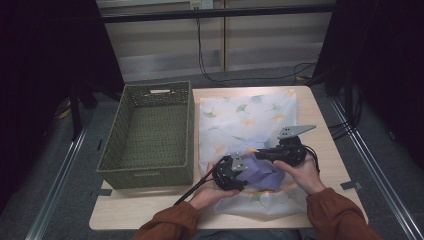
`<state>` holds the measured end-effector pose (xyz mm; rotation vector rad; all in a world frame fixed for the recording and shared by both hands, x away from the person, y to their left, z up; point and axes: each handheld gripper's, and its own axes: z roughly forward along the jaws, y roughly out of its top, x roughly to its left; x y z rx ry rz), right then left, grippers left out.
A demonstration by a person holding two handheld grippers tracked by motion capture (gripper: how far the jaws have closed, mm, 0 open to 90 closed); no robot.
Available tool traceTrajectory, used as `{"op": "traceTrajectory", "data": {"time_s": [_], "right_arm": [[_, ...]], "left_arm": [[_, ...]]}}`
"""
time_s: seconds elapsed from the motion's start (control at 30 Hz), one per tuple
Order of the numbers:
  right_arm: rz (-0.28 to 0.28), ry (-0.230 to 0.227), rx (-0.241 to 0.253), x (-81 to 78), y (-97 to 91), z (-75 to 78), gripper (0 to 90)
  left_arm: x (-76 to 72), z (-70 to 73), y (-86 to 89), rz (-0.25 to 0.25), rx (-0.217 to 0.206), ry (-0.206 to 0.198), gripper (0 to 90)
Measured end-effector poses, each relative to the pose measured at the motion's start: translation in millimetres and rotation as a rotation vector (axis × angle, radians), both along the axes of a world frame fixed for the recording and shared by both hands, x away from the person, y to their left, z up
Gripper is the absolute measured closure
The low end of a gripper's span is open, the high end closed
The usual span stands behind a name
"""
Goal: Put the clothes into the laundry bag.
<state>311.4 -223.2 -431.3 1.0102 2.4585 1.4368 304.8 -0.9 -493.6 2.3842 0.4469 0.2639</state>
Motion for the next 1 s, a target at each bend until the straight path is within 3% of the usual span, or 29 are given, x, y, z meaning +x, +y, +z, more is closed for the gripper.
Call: {"op": "traceTrajectory", "data": {"time_s": [0.07,0.17,0.23,0.27,0.3,0.33,0.4,0.43,0.5,0.53,0.63,0.8,1.0], "right_arm": [[0.008,-0.003,0.0,-0.6,0.3,0.6,87.4],[0.008,-0.007,0.0,-0.6,1.1,1.0,87.4],[0.009,-0.005,-0.001,-0.9,1.6,2.1,87.4],[0.01,-0.008,0.002,-0.9,1.7,2.5,87.4],[0.008,-0.007,0.002,-1.2,1.8,3.2,87.4],[0.007,-0.01,0.003,-1.1,1.5,3.6,87.4],[0.005,-0.01,0.005,-1.0,1.1,3.9,87.4],[0.003,-0.009,0.008,-1.0,0.4,4.2,87.4],[0.004,-0.007,0.006,-1.0,0.6,4.5,87.4],[0.005,-0.009,0.005,-0.9,0.7,4.5,87.4],[0.003,-0.012,0.008,-0.9,0.9,6.5,87.5],[0.006,-0.022,0.017,-2.7,1.5,10.7,87.5],[0.001,-0.044,0.029,-5.6,2.4,17.5,87.8]], "left_arm": [[-0.5,1.0,-0.8,0.009,0.004,-0.007,60.8],[5.0,5.2,1.4,0.01,-0.021,0.04,70.7],[9.4,9.2,4.2,0.021,-0.047,0.078,71.7],[11.2,9.7,4.9,0.019,-0.074,0.077,69.7],[12.5,12.3,6.1,0.017,-0.074,0.081,67.3],[12.4,13.3,6.2,0.014,-0.092,0.082,68.0],[12.0,14.8,6.2,0.012,-0.076,0.078,70.1],[13.1,15.9,6.2,-0.016,-0.024,0.064,73.0],[13.1,13.1,3.2,-0.013,-0.015,0.052,76.2],[11.9,10.4,0.2,0.011,-0.055,0.063,76.9],[16.7,14.2,-2.3,0.001,-0.029,0.063,78.5],[22.4,17.0,-7.0,0.055,-0.047,0.055,78.7],[27.4,15.5,-18.4,0.119,-0.101,0.045,79.2]]}}
